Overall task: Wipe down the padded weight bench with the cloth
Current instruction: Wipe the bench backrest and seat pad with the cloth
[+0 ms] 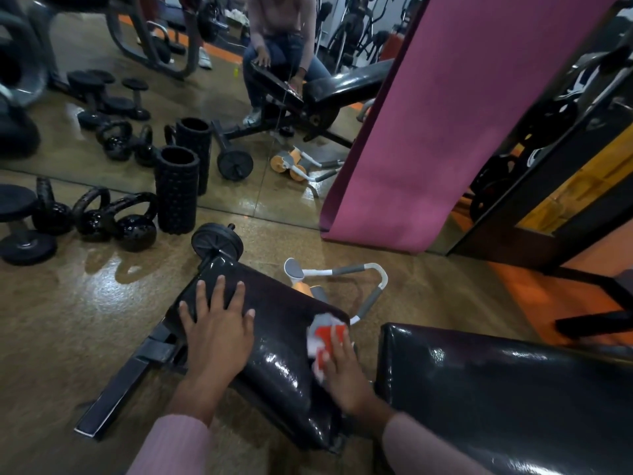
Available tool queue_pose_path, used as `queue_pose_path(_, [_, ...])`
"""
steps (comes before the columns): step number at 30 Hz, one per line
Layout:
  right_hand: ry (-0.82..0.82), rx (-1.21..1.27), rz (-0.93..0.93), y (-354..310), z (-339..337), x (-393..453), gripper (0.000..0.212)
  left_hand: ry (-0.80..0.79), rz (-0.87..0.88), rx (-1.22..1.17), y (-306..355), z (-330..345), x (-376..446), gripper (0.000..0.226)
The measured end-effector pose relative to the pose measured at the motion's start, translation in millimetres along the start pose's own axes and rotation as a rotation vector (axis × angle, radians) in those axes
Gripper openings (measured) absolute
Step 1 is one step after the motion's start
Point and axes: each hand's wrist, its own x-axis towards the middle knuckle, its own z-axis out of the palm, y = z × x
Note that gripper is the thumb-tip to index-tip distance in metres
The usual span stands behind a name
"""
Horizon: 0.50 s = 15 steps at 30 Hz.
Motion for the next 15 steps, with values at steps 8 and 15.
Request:
queue_pose_path(8, [-0.039,-0.175,-0.231,-50.6,-7.1,23.0,0.056,-0.022,-0.031,-0.035,6.1,-5.4,4.1,0.055])
queue_pose_path(15, [-0.116,0.014,0.111,-30.6,-27.3,61.6,0.053,-0.028,-0.023,-0.021,2.6,-7.0,0.9,0.055])
